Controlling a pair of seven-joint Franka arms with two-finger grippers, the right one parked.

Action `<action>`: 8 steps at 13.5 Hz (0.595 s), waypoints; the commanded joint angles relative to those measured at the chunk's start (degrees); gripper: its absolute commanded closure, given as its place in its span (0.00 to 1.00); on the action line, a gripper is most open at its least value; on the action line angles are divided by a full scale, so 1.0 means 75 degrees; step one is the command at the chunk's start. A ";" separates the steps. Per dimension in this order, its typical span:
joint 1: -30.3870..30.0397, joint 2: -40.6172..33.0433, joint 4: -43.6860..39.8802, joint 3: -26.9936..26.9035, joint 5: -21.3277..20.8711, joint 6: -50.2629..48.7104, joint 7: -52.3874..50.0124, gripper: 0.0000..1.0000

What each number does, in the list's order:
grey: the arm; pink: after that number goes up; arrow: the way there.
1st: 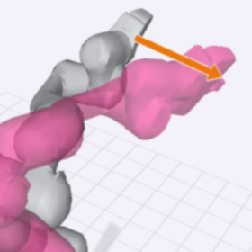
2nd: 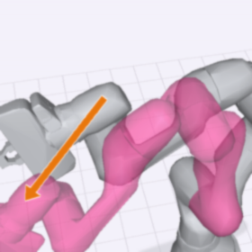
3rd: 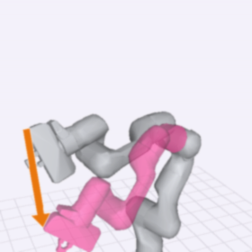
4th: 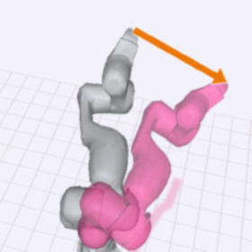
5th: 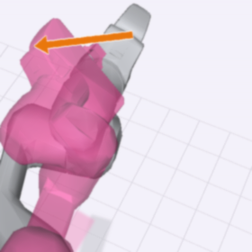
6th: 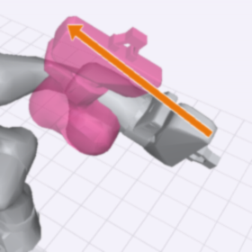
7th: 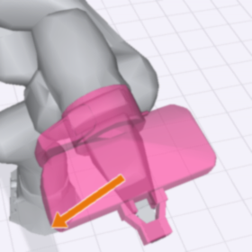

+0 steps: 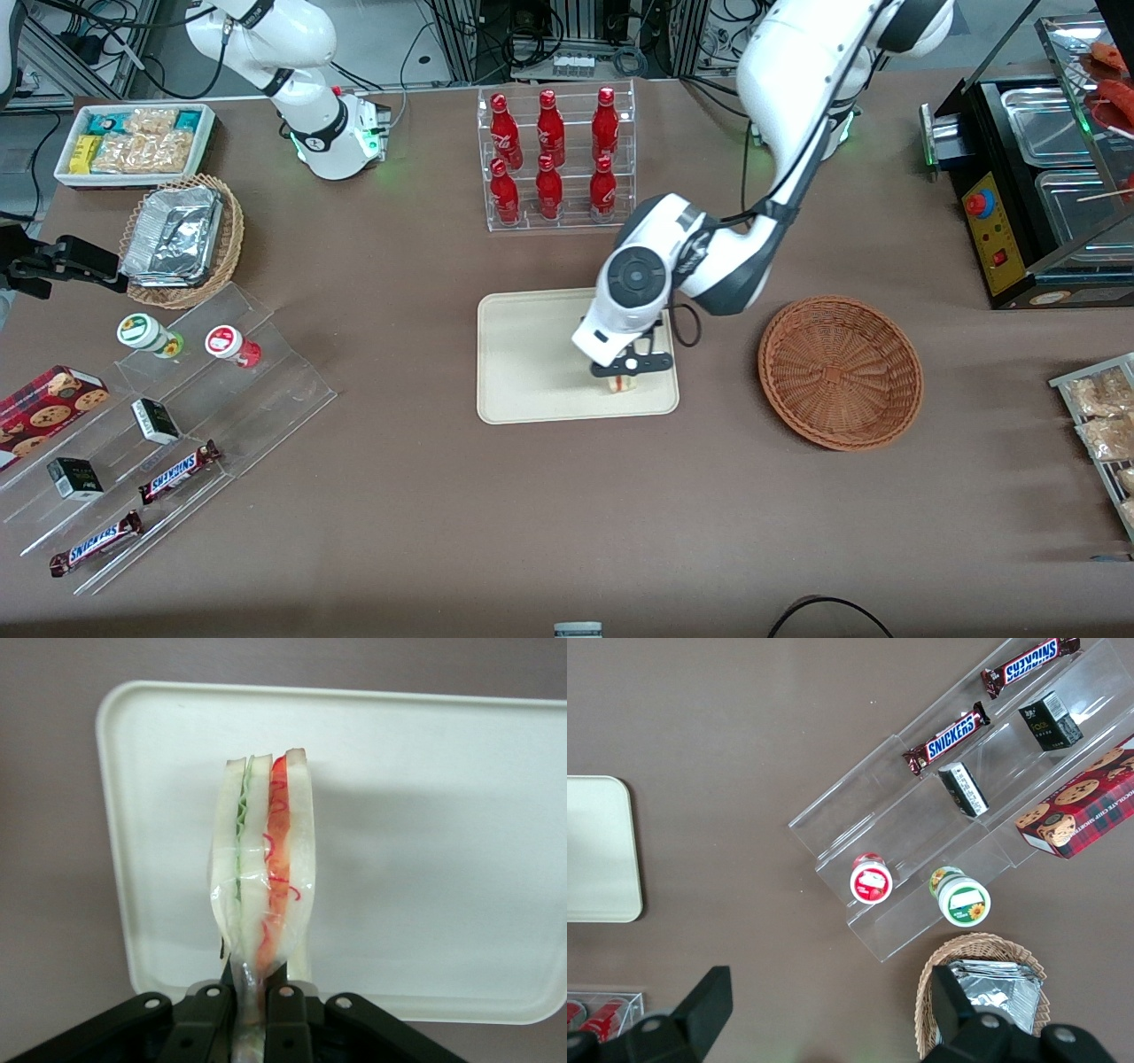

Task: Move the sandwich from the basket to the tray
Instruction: 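Carry the sandwich with the left gripper over the cream tray, then lower the sandwich onto the tray center with the left gripper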

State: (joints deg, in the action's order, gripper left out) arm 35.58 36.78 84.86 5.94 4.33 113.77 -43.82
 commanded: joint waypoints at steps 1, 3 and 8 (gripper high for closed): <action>0.0225 0.0345 -0.0592 -0.0113 0.0114 -0.0228 -0.0192 1.00; 0.0330 0.0567 -0.0826 -0.0112 0.0114 -0.0216 -0.0204 1.00; 0.0447 0.0849 -0.0979 -0.0112 0.0126 -0.0041 -0.0181 1.00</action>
State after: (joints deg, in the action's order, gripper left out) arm 37.95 41.68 79.91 5.93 4.37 113.90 -44.50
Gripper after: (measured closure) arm 0.868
